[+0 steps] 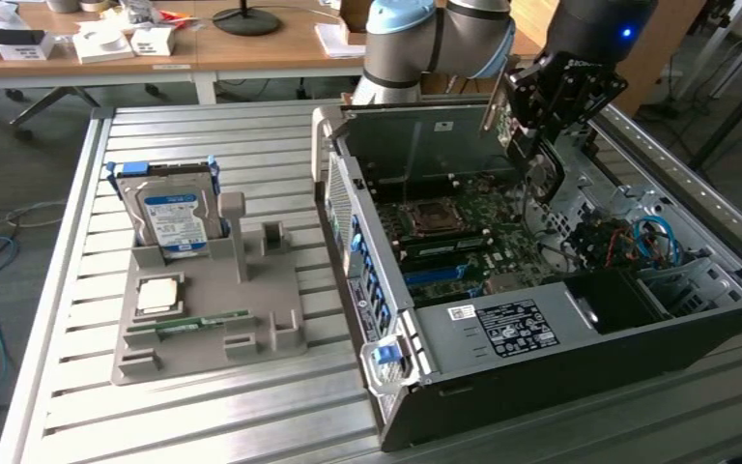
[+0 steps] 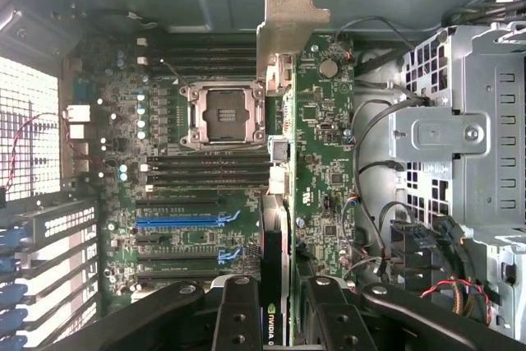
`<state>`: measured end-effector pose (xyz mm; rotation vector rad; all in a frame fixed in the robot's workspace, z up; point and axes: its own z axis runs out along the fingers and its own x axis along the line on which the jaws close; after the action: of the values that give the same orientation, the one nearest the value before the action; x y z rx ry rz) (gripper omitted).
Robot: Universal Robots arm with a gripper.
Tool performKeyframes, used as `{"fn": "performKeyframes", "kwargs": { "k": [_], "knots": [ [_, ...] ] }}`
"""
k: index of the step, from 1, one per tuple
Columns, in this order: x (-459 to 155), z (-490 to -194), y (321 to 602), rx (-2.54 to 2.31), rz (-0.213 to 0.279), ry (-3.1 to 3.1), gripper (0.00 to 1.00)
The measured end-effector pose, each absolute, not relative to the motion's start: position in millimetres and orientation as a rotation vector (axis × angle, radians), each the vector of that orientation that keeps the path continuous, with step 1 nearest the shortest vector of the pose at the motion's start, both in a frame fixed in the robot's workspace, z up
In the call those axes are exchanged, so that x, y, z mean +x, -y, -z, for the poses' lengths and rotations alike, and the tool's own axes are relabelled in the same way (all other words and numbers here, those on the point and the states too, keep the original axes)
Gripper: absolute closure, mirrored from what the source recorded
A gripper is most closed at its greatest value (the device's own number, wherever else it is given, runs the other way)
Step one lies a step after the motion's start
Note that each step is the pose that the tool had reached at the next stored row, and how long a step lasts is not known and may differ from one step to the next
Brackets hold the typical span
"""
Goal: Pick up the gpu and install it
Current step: 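Insert the gpu into the slot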
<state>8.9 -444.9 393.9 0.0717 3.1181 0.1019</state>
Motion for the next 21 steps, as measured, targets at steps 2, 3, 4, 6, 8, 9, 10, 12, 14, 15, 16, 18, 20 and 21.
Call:
{"fn": "performKeyframes", "kwargs": {
  "k": [2, 3, 4, 6, 8, 9, 10, 12, 14, 15, 16, 18, 20, 21],
  "knots": [
    [8.9, -394.0, 444.9, 0.072, -0.102, -3.118, 0.74],
    [8.9, -394.0, 444.9, 0.072, -0.102, -3.118, 0.74],
    [8.9, -393.9, 444.9, 0.072, -0.102, -3.118, 0.74],
    [8.9, -393.9, 444.9, 0.072, -0.102, -3.118, 0.74],
    [8.9, -393.9, 444.9, 0.072, -0.102, -3.118, 0.74],
    [8.9, -393.9, 444.9, 0.070, -0.102, -3.118, 0.74],
    [8.9, -393.9, 444.9, 0.062, -0.102, -3.119, 0.74],
    [8.9, -393.9, 444.9, 0.030, -0.102, -3.120, 0.74],
    [8.9, -393.9, 444.9, -0.020, -0.102, -3.121, 0.74],
    [8.9, -393.8, 444.9, -0.047, -0.102, -3.121, 0.74],
    [8.9, -393.8, 444.9, -0.074, -0.102, -3.121, 0.74],
    [8.9, -393.8, 444.9, -0.132, -0.101, -3.120, 0.74],
    [8.9, -393.7, 444.9, -0.188, -0.100, -3.119, 0.74],
    [8.9, -393.6, 444.9, -0.216, -0.100, -3.118, 0.74]
  ]
}}
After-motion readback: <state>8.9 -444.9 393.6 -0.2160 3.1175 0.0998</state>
